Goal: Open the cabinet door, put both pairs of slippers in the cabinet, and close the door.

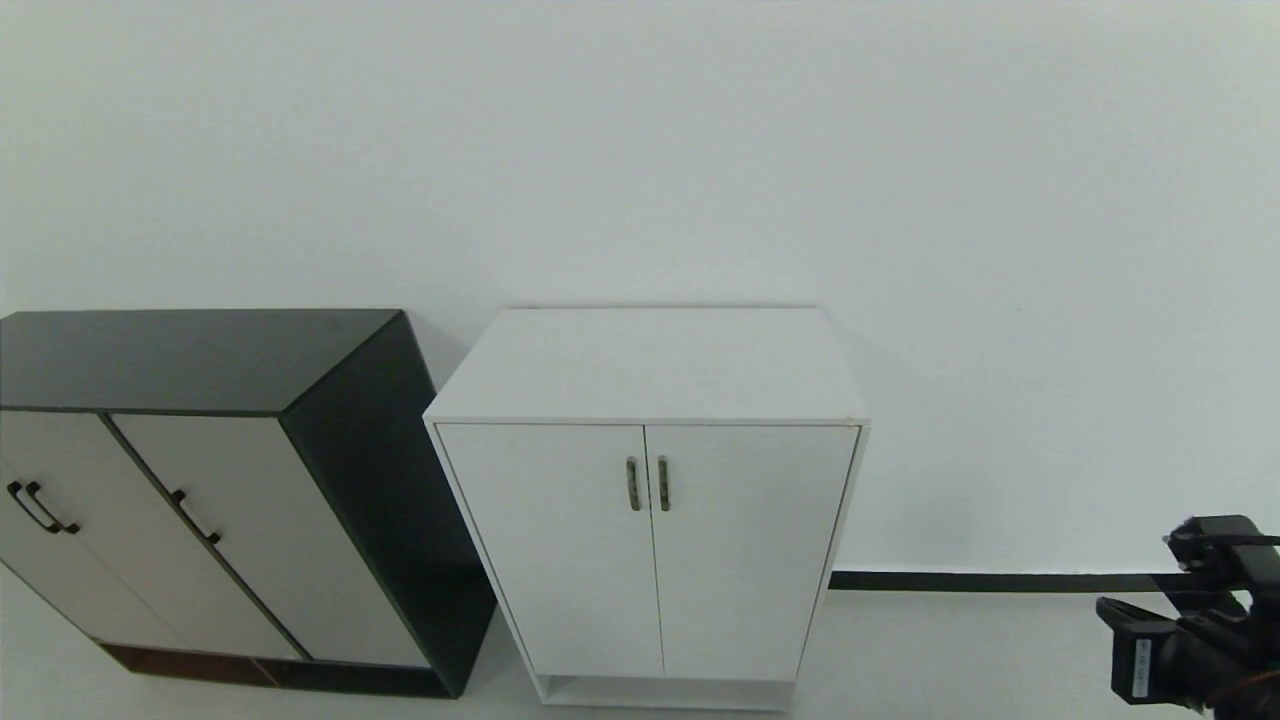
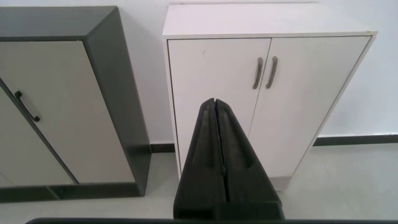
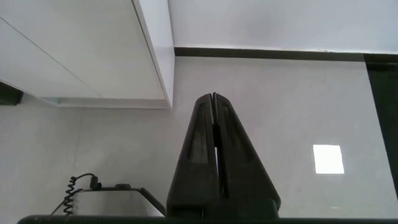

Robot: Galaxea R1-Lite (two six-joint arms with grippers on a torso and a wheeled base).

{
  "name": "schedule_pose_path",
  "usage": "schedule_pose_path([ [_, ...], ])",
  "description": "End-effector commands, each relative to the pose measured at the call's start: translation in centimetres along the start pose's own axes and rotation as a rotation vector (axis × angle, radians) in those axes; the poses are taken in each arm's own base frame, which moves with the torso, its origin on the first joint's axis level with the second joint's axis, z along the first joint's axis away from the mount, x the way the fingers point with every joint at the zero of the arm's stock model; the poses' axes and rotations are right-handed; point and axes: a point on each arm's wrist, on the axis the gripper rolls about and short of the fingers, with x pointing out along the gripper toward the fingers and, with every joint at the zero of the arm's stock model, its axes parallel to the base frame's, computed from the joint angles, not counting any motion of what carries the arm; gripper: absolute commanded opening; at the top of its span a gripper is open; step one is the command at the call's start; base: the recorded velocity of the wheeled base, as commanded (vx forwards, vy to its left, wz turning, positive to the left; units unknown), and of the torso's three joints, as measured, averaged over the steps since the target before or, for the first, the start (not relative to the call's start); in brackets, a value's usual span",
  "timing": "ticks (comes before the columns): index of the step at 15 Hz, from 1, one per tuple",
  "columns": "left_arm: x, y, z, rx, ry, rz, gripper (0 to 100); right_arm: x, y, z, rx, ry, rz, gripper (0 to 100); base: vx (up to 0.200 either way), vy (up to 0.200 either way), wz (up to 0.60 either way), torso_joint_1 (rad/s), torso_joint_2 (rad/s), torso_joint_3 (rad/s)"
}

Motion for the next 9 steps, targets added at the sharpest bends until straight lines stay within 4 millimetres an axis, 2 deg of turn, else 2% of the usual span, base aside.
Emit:
schedule_pose_path([
  [1,0.0,0.0,0.0,0.000,0.001,0.000,0,-4.0,-1.1,0.2,0.021,-0.081,-0.001,0,0.000,0.000,0.00,0.000,0.00,0.000],
  [3,0.0,0.0,0.0,0.000,0.001,0.000,0,-6.5,-1.7,-0.5,0.025,-0.100,0.004,0,0.000,0.000,0.00,0.000,0.00,0.000],
  [6,0.0,0.0,0.0,0.000,0.001,0.000,0,-10.1,-2.6,-2.6,0.021,-0.118,0.072,0,0.000,0.000,0.00,0.000,0.00,0.000],
  [9,0.0,0.0,0.0,-0.002,0.001,0.001,0,-12.0,-2.9,-4.6,0.013,-0.098,0.202,0,0.000,0.000,0.00,0.000,0.00,0.000],
])
